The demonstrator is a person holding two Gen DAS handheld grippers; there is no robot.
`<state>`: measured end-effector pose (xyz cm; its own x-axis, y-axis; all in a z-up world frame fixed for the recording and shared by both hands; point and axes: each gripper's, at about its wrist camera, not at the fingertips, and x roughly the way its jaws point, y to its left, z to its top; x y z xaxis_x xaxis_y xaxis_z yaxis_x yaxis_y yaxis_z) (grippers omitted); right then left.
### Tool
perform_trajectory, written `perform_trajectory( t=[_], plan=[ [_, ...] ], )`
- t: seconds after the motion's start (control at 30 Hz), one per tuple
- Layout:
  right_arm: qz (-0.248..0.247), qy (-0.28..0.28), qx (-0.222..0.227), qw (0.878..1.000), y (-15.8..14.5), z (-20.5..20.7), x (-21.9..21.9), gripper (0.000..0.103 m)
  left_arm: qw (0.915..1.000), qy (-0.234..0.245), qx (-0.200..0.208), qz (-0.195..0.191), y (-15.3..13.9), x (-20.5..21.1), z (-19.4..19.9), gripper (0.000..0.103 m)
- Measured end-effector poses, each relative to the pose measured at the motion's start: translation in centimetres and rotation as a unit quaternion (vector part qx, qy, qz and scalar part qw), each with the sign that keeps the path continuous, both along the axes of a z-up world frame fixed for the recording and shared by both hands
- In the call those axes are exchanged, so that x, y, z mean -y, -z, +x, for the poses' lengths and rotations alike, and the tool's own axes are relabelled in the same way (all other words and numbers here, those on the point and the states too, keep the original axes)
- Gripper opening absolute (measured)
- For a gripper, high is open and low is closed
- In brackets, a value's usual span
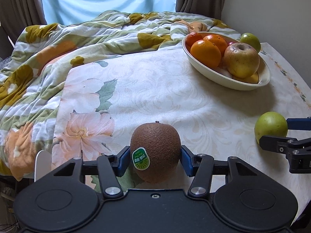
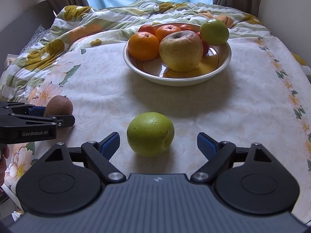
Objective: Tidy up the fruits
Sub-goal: 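Grasp the brown kiwi with the left gripper while the right gripper grasps the green apple, then carry the kiwi and green apple over the white bowl with both grippers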
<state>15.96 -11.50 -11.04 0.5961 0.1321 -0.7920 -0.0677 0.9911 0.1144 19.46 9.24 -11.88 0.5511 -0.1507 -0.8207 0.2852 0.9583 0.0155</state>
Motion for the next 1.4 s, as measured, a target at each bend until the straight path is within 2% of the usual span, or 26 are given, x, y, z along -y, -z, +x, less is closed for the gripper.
perform_trajectory(
  t=[0.13,0.23,0.53,0.6,0.63,1.03,1.4],
  plan=[
    [0.000,0.001,-0.004,1.000,0.2,0.2,-0.1,0.101,1.0000,0.004,0.004,0.004,0.0,0.2,-0.1,0.058],
    [0.003,-0.001,-0.008,1.000,0.4,0.6,-0.2,0.093,1.0000,0.002,0.005,0.001,0.1,0.1,-0.2,0.058],
    [0.009,-0.006,-0.019,1.000,1.1,1.4,-0.5,0.087,0.9999,0.004,0.016,0.004,0.2,0.2,-0.5,0.058],
    [0.010,-0.004,-0.018,1.000,1.2,1.3,-0.5,0.081,0.9999,0.002,0.017,0.002,0.2,0.2,-0.6,0.058],
    [0.007,-0.006,-0.016,1.000,1.1,1.3,-0.6,0.070,0.9999,0.000,0.016,0.000,0.2,0.1,-0.6,0.058],
    [0.010,-0.008,-0.003,1.000,-0.8,0.9,-0.5,0.069,0.9997,-0.007,0.009,-0.024,-1.2,0.1,-1.7,0.058],
    [0.007,0.003,0.027,1.000,-5.7,0.4,1.2,0.069,0.9978,-0.007,0.036,-0.055,-6.2,2.0,-2.3,0.058]
  ],
)
